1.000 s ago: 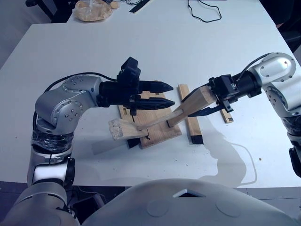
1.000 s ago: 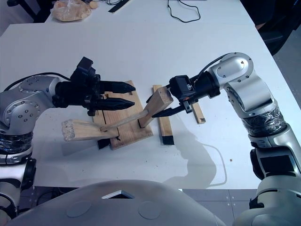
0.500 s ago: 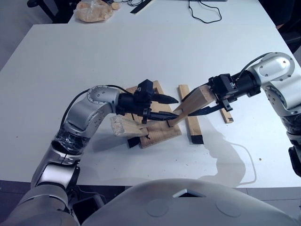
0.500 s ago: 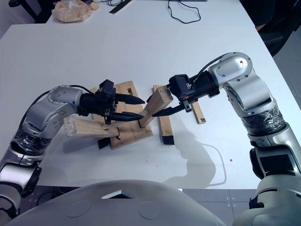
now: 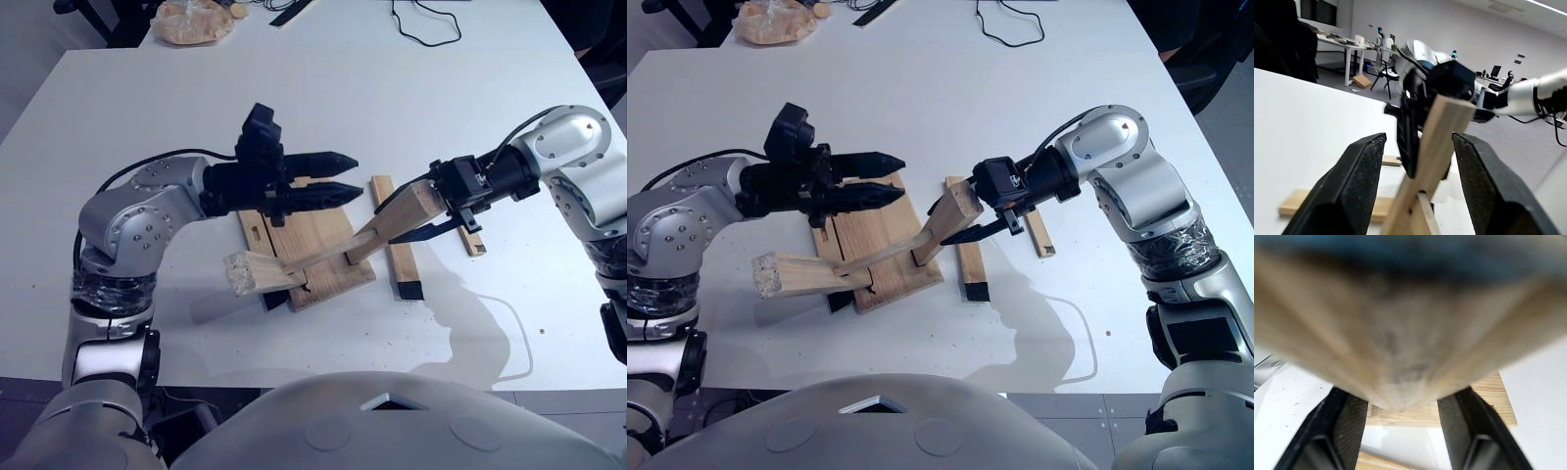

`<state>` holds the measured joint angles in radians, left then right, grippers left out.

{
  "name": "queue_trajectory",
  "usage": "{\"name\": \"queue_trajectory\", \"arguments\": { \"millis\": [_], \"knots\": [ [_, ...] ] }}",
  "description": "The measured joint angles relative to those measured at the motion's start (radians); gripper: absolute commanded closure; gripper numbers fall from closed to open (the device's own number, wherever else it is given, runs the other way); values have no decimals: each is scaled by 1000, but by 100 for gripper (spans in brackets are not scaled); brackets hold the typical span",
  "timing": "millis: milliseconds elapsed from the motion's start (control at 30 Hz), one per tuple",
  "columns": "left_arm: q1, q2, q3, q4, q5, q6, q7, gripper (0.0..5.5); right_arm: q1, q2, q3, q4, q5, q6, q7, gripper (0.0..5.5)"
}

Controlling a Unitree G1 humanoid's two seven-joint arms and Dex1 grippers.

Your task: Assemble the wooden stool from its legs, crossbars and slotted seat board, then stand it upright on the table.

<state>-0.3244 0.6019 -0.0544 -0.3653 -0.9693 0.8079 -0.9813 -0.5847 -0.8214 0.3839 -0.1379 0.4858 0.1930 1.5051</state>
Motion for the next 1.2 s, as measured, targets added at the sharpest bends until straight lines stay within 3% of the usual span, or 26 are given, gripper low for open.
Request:
{"name": "queue_trajectory", "arguments": {
  "millis": [133,233,333,400,567,633,733,933,1200],
  "knots": [
    [119,-7,-127,56,125,-68,-20,299,1,-1,1,2,0,-2,1,350],
    [117,-17,-159,97,163,-171,-50,299,-1,-1,2,9,-3,-3,0,350],
    [101,-40,-104,137,167,-163,-3,299,-4,-1,3,11,-4,-4,1,350],
    [73,-37,-7,164,160,-150,65,299,-5,-2,3,4,-4,-7,3,350],
    [-38,125,236,173,172,-207,57,299,3,-7,-1,-5,-4,8,-10,350],
    [65,232,249,184,308,-309,-3,299,23,-15,-20,-16,-3,17,-19,350],
    [271,292,247,153,425,-405,-75,299,44,-37,-48,-18,7,38,-23,350],
    [573,326,255,-42,506,-523,-163,299,62,-87,-83,-21,7,83,-18,350],
    [584,271,217,-237,467,-475,-80,299,41,-76,-77,-43,-5,128,-22,350]
  ]
}}
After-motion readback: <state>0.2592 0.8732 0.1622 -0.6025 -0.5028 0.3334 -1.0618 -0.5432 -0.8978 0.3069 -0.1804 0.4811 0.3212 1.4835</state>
